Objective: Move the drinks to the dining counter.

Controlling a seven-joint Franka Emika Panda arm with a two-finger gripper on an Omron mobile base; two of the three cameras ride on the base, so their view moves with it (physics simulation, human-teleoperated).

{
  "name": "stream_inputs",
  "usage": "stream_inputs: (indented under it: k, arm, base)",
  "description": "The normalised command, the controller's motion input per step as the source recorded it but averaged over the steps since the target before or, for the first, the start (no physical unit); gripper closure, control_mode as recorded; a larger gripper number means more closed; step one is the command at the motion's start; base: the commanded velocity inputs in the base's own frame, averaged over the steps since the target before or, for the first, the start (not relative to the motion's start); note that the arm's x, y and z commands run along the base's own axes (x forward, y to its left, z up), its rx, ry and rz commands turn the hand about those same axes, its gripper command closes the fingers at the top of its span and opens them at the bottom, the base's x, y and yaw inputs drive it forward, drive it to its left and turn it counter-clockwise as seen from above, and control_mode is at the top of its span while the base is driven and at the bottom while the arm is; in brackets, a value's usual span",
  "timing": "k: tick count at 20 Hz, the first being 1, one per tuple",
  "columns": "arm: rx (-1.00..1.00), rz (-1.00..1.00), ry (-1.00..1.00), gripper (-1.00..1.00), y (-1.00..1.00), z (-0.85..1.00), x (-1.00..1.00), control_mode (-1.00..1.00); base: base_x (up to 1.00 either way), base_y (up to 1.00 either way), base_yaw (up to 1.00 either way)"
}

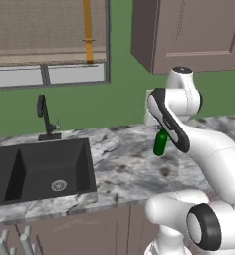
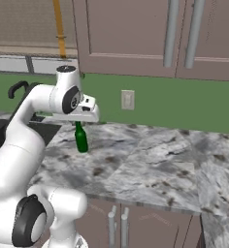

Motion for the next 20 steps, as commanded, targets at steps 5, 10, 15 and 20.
stream_inputs:
  k: [5,10,15,20]
  arm:
    - [0.0,0.0,0.0,1.0,0.0,0.0,0.0,1.0]
    - [0.0,0.0,0.0,1.0,0.0,0.0,0.0,1.0]
    - [0.0,0.0,0.0,1.0,0.0,0.0,0.0,1.0]
    - [0.0,0.0,0.0,1.0,0.0,0.0,0.0,1.0]
  base:
    - [-0.66,1.0,0.38]
    - [-0.23,0.98,0.73]
    - [-0.12,0.53,0.93]
    - [-0.15,0.51,0.94]
